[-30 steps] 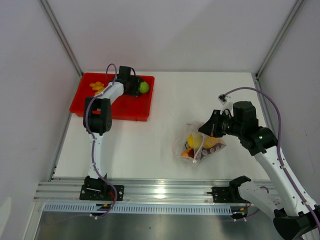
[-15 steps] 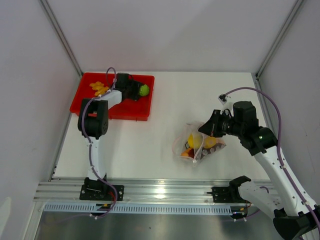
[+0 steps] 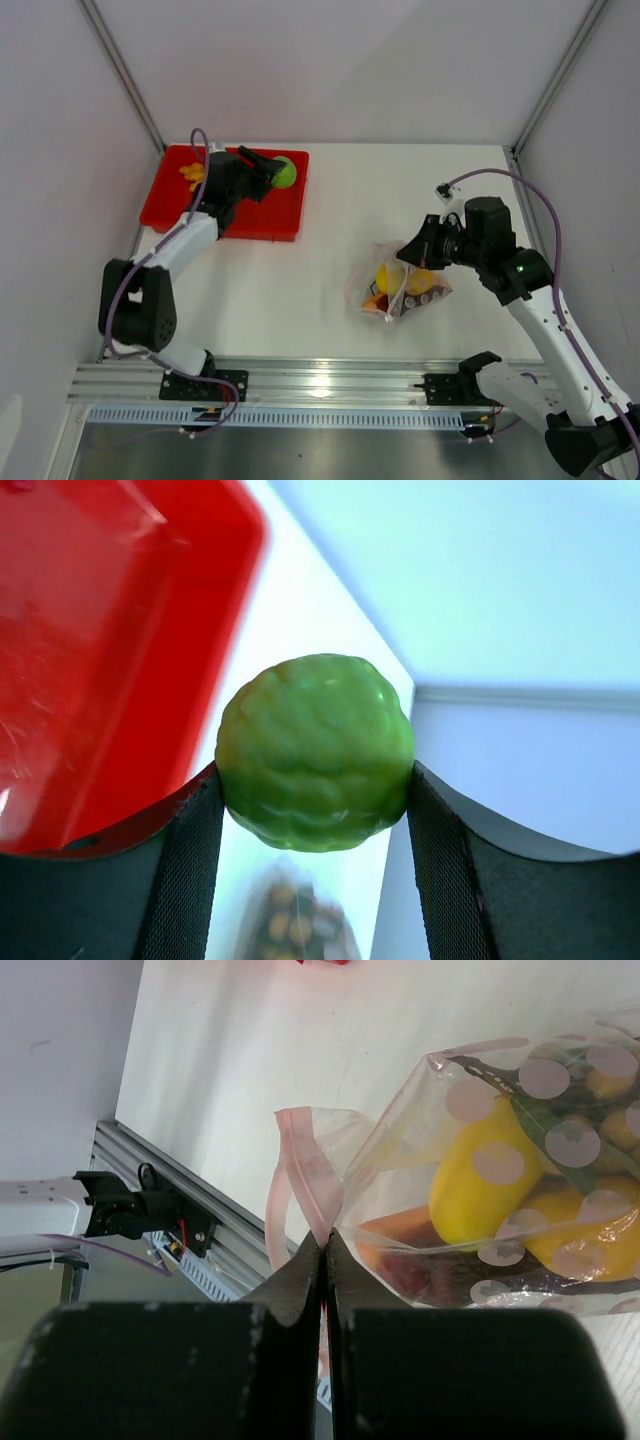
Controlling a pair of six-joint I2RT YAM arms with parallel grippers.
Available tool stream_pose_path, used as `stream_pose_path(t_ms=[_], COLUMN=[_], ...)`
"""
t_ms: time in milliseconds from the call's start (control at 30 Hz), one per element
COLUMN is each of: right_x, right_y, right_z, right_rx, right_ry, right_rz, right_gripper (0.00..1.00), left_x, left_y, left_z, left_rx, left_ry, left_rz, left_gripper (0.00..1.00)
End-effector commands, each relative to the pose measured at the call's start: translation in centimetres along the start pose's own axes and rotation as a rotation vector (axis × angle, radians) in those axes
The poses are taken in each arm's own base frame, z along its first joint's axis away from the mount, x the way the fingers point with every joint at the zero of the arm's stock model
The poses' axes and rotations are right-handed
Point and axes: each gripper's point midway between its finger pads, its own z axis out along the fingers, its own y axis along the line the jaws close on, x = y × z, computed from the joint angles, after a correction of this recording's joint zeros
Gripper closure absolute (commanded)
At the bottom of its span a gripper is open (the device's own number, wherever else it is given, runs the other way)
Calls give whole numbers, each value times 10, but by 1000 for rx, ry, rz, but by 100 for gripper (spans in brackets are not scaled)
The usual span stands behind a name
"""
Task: Place the food in the zip-top bag and seal the zipper
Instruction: Pick up the fake fruit from the bin, then place the fake fruit in the zipper food storage bag.
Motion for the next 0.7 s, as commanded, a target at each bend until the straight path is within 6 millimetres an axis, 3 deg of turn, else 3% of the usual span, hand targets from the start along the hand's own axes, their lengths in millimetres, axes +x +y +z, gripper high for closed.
stream_pose_path(t_ms=[0, 67, 100, 133, 167, 333, 400, 567, 667], right_x=[-24, -27, -26, -27, -27, -24, -23, -24, -25], right_y=[12, 15, 15, 15, 14, 16, 17, 23, 32], right_z=[-7, -8, -7, -8, -7, -8, -8, -14, -18], right_rx=[-20, -27, -28, -27, -24, -35, -39, -59, -94], right_ry=[-74, -82, -71, -73, -70, -58, -56, -62, -64], right_rz=[-32, -35, -32, -34, -34, -33, -34, -40, -27], right_gripper=[100, 100, 100, 100, 100, 100, 100, 100, 100], left_x=[23, 45, 65, 80, 105, 183, 215, 254, 272], left_y=[-54, -63, -83, -78, -88, -92, -85, -61, -49], left_z=[-54, -86, -103, -121, -137, -191, -208, -215, -206], left_rx=[212, 291, 404, 451, 520, 679, 714, 684, 644], left_ry=[14, 49, 87, 106, 150, 291, 356, 414, 466], left_rz=[235, 305, 362, 389, 418, 511, 547, 572, 559], left_gripper=[99, 99, 99, 99, 99, 99, 99, 99, 99])
